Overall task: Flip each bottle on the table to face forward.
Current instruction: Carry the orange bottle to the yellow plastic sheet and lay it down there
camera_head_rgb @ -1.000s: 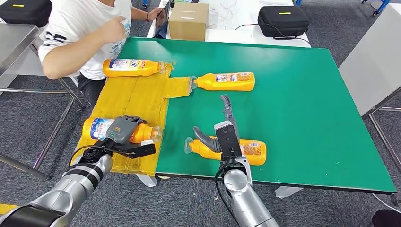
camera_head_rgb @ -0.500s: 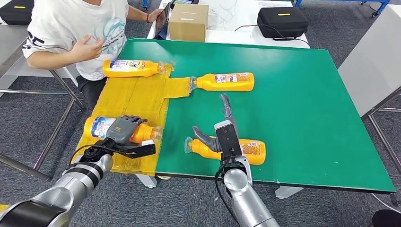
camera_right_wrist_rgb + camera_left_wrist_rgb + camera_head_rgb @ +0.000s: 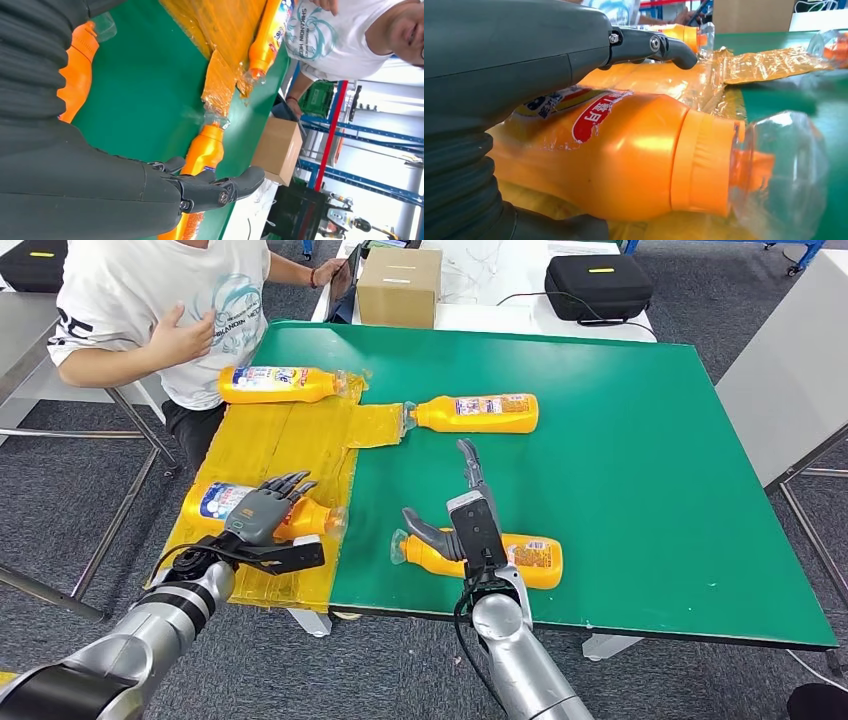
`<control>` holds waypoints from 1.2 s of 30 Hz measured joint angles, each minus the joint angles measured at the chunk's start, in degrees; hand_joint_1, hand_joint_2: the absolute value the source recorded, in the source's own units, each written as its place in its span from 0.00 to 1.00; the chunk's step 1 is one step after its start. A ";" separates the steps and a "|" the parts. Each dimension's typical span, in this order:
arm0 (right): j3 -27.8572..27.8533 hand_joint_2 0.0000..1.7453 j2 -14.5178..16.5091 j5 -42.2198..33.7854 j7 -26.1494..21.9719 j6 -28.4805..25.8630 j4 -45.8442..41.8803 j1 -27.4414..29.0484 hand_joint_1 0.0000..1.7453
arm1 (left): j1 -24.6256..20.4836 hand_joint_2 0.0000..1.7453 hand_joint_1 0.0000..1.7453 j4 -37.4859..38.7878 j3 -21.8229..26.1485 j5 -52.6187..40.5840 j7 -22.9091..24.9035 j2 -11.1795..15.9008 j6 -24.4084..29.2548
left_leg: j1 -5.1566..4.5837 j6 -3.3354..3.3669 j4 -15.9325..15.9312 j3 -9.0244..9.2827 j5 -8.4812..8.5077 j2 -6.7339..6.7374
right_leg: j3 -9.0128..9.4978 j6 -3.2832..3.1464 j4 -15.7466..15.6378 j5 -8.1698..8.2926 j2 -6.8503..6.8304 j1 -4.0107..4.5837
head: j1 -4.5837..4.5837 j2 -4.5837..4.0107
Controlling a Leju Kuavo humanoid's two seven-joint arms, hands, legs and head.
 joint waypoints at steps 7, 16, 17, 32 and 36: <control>0.56 0.00 -0.80 5.42 3.13 -0.58 2.97 -1.29 0.00 | 4.26 1.00 0.00 -3.37 4.42 13.77 -7.76 -0.92 -4.30 | -0.01 0.00 0.00 -0.01 -0.01 -0.03 | -0.01 0.00 -0.01 -0.01 -0.01 -0.01 | 0.01 0.00; 1.68 1.00 -4.08 16.09 10.76 -2.99 6.49 -1.09 0.00 | 15.37 1.00 0.00 -19.13 10.55 38.57 -9.72 -3.78 -15.38 | -0.04 0.02 0.01 -0.08 -0.02 -0.02 | -0.12 0.01 -0.04 -0.01 -0.01 -0.02 | -0.01 0.00; 1.69 1.00 -4.64 17.74 11.81 -3.19 6.68 -0.77 0.00 | 16.34 1.00 0.00 -20.68 11.67 40.91 -9.61 -4.54 -17.04 | -0.04 0.02 0.01 -0.10 -0.02 -0.03 | -0.13 0.01 -0.04 -0.01 -0.01 -0.02 | 0.00 0.00; 0.40 1.00 -12.20 35.82 23.20 0.15 4.32 3.97 0.00 | 18.51 1.00 0.00 -26.30 21.08 50.00 -8.58 -12.43 -25.69 | -0.04 0.03 0.01 -0.17 -0.03 -0.04 | -0.20 0.02 -0.05 -0.01 -0.02 -0.02 | -0.01 0.00; 0.21 1.00 -14.35 39.79 25.67 3.56 2.61 4.42 0.00 | 18.35 1.00 0.00 -26.55 21.56 50.05 -8.67 -13.04 -26.54 | -0.05 0.04 0.02 -0.17 -0.03 -0.04 | -0.17 0.03 -0.06 0.01 -0.02 -0.03 | -0.01 0.00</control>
